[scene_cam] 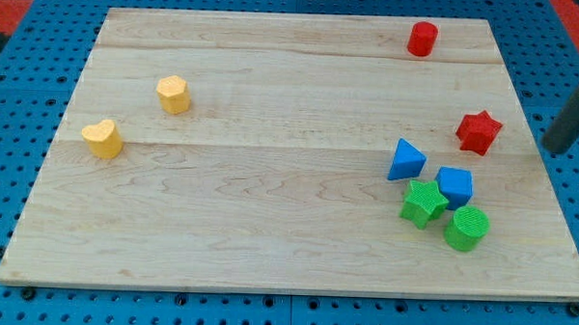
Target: Push the red star into the red circle
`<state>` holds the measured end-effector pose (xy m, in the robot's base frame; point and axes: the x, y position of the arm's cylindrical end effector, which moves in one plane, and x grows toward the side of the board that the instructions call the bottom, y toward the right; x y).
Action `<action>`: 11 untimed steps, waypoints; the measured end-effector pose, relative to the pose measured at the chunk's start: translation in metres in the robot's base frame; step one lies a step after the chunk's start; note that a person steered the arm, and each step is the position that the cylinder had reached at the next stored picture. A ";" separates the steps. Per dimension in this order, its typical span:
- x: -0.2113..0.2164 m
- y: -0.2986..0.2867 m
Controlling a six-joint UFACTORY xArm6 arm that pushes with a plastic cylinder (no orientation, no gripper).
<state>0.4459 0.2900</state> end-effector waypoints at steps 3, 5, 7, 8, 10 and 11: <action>-0.039 -0.091; -0.114 -0.146; -0.108 -0.201; -0.154 -0.115; -0.104 -0.139; -0.045 -0.289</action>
